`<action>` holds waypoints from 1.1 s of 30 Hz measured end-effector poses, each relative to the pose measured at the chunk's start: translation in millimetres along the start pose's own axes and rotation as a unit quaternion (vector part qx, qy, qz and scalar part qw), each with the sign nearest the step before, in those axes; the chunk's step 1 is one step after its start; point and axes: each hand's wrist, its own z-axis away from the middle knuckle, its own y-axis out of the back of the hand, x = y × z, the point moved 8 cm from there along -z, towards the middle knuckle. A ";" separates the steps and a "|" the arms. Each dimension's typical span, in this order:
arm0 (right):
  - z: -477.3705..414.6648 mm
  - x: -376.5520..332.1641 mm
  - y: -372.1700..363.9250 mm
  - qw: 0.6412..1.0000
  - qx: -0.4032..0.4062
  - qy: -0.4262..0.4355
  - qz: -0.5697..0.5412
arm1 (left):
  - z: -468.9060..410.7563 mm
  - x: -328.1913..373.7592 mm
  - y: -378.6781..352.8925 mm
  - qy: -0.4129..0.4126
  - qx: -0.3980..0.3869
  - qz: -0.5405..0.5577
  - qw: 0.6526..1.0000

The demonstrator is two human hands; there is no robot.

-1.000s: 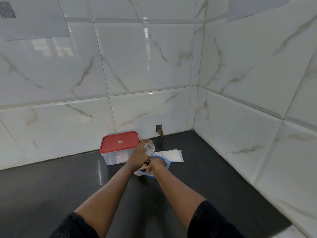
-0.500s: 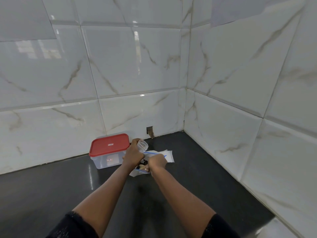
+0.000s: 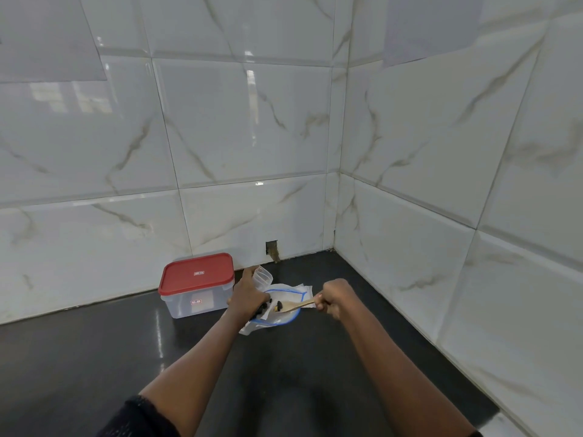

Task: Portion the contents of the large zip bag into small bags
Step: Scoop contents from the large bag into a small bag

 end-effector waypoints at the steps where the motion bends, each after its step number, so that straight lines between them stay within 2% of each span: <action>1: 2.3 -5.0 6.5 1.000 -0.007 0.003 0.009 | -0.2 -1.6 0.1 0.001 0.001 -0.001 1.000; 7: 23.6 -44.7 28.2 0.999 -0.024 0.038 0.030 | 7.7 0.8 1.4 -0.016 -0.010 -0.001 1.000; 11: 35.9 -67.6 13.8 0.996 -0.011 0.088 0.029 | 11.0 0.5 -4.9 -0.024 -0.040 -0.025 0.999; 14: 42.5 -75.9 -3.5 0.987 -0.009 0.136 0.082 | 12.9 1.1 -6.6 -0.025 -0.043 -0.029 0.998; 18: 56.8 -88.3 -27.6 0.941 -0.020 0.244 0.234 | 13.9 2.0 -5.7 -0.015 -0.044 -0.031 0.998; 21: 65.8 -94.8 -35.7 0.908 0.007 0.307 0.285 | 13.3 0.6 -1.7 -0.012 -0.034 -0.017 0.999; 28: 77.3 -100.7 -50.3 0.849 0.013 0.370 0.376 | 7.4 -2.9 2.7 -0.013 -0.008 0.001 1.000; 33: 80.7 -100.5 -55.6 0.828 0.001 0.387 0.406 | 4.9 -3.6 2.7 -0.016 -0.002 -0.003 1.000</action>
